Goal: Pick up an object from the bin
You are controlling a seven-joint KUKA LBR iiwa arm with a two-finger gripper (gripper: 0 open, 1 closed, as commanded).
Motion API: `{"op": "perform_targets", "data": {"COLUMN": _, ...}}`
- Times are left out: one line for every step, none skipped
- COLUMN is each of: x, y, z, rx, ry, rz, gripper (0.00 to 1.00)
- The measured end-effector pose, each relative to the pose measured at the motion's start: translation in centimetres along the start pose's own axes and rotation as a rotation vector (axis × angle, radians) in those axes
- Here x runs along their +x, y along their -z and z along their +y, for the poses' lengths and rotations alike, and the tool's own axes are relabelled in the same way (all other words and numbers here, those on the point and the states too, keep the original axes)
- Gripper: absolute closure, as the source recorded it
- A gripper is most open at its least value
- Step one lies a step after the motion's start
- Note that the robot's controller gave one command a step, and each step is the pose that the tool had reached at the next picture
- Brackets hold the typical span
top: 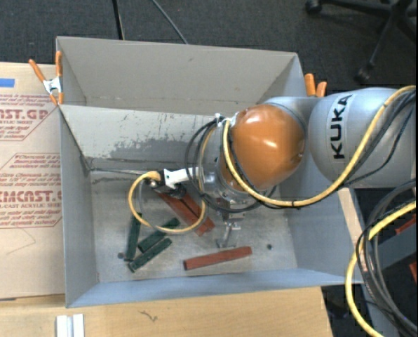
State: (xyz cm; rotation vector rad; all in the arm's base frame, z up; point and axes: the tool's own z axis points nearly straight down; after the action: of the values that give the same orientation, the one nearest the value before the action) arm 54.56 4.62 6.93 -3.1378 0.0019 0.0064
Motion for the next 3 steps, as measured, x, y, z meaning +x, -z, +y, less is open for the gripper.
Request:
{"op": "perform_targets", "data": {"x": 2.1, "y": 0.0, "z": -7.1, "rx": 0.001, "ry": 0.003, "rz": 0.002, "gripper": 0.00}}
{"op": "perform_targets", "data": {"x": 2.1, "y": 0.0, "z": -6.7, "rx": 0.000, "ry": -0.003, "rz": 0.001, "gripper": 1.00}}
{"op": "perform_targets", "data": {"x": 4.9, "y": 0.5, "z": -3.7, "rx": -0.002, "ry": -0.016, "rz": 0.003, "gripper": 1.00}}
